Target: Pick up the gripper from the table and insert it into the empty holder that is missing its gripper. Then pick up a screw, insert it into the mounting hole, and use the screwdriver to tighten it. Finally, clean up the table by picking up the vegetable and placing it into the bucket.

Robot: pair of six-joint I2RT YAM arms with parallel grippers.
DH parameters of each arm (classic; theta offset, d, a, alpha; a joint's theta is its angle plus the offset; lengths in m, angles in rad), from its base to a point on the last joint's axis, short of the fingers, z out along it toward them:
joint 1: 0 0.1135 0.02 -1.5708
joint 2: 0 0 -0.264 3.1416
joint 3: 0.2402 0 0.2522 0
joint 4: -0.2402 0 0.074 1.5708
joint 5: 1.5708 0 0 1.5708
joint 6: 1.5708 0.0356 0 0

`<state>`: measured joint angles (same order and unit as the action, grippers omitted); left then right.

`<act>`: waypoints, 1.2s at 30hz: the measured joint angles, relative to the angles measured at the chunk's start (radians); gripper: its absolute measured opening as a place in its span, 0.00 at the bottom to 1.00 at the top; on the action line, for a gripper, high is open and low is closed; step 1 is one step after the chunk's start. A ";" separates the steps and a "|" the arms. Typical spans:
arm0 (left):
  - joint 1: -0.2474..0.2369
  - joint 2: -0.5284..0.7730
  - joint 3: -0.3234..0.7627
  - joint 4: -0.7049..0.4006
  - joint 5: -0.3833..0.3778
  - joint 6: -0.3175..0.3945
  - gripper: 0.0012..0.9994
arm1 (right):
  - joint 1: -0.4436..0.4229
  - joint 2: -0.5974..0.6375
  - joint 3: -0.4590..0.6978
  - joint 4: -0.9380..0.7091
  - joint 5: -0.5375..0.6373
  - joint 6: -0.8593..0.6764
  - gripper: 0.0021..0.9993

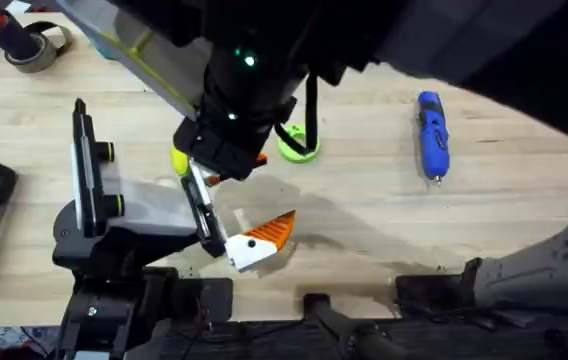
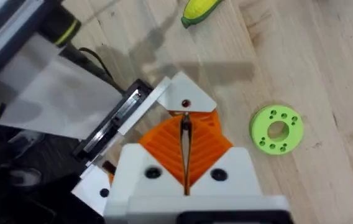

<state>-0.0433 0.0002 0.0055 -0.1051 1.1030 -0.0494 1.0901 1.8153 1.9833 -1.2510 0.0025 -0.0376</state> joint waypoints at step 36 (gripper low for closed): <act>0.000 0.000 0.000 0.000 0.000 0.000 0.99 | 0.000 0.052 0.000 0.002 -0.004 -0.005 0.01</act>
<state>-0.0433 0.0002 0.0055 -0.1051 1.1030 -0.0494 1.0901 1.8670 1.9833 -1.2488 -0.0013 -0.0429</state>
